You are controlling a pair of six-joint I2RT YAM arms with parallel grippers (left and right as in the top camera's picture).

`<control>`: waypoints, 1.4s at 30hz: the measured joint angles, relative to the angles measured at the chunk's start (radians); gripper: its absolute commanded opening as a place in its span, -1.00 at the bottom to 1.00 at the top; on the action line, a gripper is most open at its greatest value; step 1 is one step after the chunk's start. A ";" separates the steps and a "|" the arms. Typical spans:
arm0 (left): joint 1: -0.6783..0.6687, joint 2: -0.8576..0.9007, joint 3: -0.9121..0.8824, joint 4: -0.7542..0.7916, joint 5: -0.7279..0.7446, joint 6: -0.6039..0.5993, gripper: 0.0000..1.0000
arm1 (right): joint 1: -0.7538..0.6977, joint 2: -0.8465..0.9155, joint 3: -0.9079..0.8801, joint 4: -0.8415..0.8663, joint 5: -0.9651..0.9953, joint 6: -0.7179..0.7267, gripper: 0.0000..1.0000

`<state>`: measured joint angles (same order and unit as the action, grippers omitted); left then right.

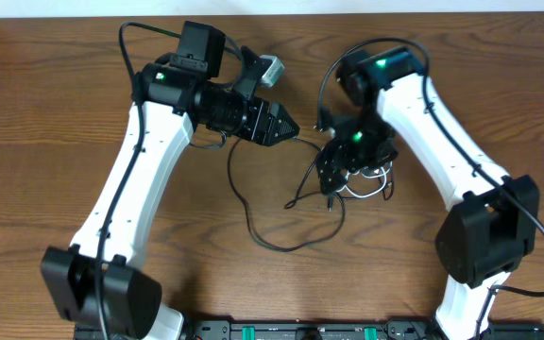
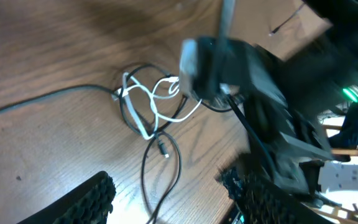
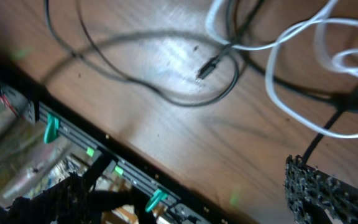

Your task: Untangle cables

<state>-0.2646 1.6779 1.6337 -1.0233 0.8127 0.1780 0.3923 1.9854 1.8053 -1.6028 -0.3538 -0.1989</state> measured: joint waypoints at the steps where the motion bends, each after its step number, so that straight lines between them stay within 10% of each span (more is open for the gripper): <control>1: -0.005 -0.011 0.000 0.000 -0.003 0.005 0.35 | -0.015 0.000 0.000 0.008 -0.011 0.001 0.99; 30: -0.237 0.060 -0.005 0.063 -0.210 0.032 0.15 | -0.114 0.000 0.000 0.047 -0.185 -0.041 0.99; 35: -0.241 0.057 -0.005 0.071 -0.194 0.031 -0.78 | -0.116 0.000 0.000 0.060 -0.193 -0.039 0.98; 42: -0.256 0.047 -0.007 0.100 -0.192 0.030 -0.84 | -0.123 0.002 0.000 0.074 -0.205 -0.035 0.97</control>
<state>-0.5209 1.7252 1.6268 -0.9237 0.6212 0.2077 0.2695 1.9873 1.8053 -1.5284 -0.5587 -0.2344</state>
